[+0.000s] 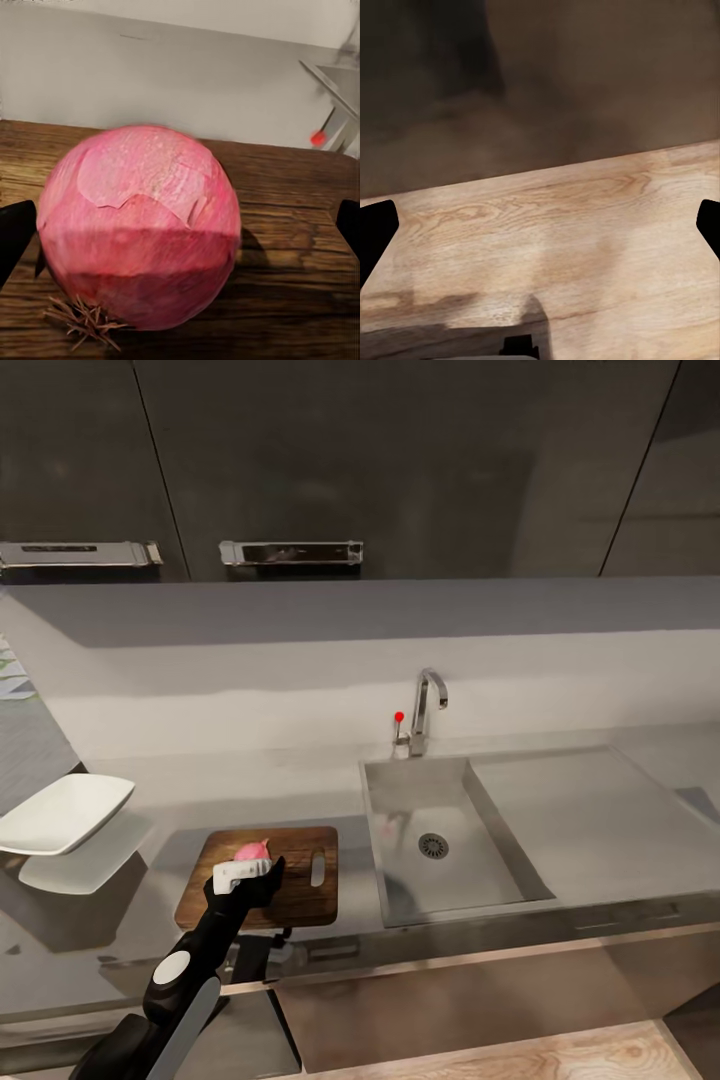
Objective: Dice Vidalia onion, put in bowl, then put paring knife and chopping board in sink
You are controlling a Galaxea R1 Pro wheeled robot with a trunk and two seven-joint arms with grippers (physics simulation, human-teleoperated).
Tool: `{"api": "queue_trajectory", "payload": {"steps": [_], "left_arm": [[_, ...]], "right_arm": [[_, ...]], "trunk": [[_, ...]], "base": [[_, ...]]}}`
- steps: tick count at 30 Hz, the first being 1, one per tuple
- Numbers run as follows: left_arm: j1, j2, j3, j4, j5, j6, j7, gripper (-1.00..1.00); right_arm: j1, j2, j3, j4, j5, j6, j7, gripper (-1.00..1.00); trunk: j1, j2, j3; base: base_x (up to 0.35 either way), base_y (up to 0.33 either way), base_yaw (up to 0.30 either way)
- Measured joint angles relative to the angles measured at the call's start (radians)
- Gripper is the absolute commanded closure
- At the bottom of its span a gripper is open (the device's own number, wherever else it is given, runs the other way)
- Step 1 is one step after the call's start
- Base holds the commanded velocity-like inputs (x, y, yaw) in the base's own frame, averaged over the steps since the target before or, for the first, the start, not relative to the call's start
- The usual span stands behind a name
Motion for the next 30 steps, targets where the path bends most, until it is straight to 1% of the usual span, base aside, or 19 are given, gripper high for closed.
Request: {"api": "queue_trajectory", "payload": {"steps": [8, 12, 30], "left_arm": [[0.0, 0.0, 0.0, -0.003, 0.0, 0.0, 0.0, -1.0], [0.0, 0.001, 0.0, -0.004, 0.0, 0.0, 0.0, -1.0], [0.0, 0.001, 0.0, -0.008, 0.0, 0.0, 0.0, -1.0]], "right_arm": [[0.0, 0.0, 0.0, 0.0, 0.0, 0.0, 0.0, -1.0], [0.0, 0.0, 0.0, 0.0, 0.0, 0.0, 0.0, -1.0], [0.0, 0.002, 0.0, 0.0, 0.0, 0.0, 0.0, -1.0]], "trunk": [[0.0, 0.0, 0.012], [0.0, 0.0, 0.019], [0.001, 0.0, 0.048]], "base": [[0.0, 0.0, 0.0], [-0.146, 0.0, 0.0], [-0.331, 0.0, 0.0]]}}
